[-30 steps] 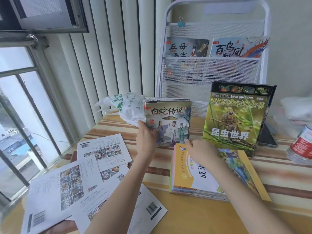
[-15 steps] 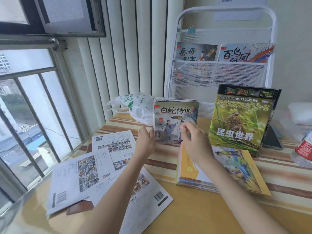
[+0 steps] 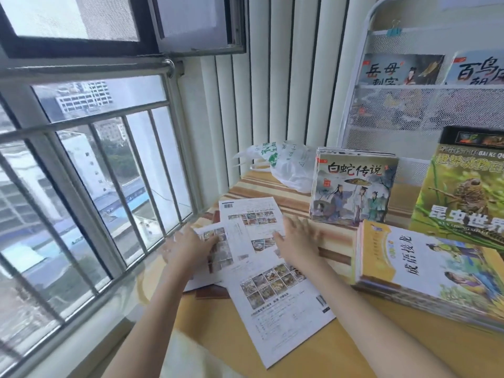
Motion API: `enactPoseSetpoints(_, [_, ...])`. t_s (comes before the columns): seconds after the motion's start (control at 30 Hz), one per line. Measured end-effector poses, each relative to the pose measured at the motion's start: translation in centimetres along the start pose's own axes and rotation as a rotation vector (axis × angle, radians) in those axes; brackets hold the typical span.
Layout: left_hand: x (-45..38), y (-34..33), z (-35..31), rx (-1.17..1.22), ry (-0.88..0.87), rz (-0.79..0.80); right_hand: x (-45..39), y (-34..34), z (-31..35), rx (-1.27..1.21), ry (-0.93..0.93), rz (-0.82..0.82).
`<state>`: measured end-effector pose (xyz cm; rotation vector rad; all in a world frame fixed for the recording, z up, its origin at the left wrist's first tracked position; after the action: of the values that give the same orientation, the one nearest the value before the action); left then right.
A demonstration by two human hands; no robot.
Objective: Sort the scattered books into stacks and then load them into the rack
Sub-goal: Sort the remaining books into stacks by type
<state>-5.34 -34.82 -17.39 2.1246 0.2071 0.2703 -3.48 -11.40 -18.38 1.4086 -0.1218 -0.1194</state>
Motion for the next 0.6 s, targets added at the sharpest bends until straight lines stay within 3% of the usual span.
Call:
enactPoseSetpoints(0.13, [0.4, 1.4, 0.1, -0.123, -0.161, -0.025, -0.5, -0.5, 1.4, -0.016, -0.059, -0.047])
enactPoseSetpoints(0.23, [0.5, 1.9, 0.2, -0.12, -0.167, 0.004, -0.6, -0.4, 2.4, -0.102, -0.059, -0.106])
enactPoseSetpoints(0.47, [0.4, 1.5, 1.1, -0.076, -0.122, 0.025, -0.5, 0.7, 3.1, -0.511, -0.06, -0.329])
enactPoseSetpoints(0.6, [-0.5, 1.6, 1.4, 0.01, -0.131, 0.035, -0.8, 1.7, 2.9, -0.831, -0.058, -0.248])
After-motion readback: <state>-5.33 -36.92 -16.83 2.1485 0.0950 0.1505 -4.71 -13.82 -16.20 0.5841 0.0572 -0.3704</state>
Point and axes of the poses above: each hand's wrist, its own x-axis away from the middle knuckle, its own y-axis out of the back of the hand, z = x × y, the point moved 1 cm from there along -x, towards the middle knuckle, and after that the axes turned 9 degrees about x, right-handed, at the moved point
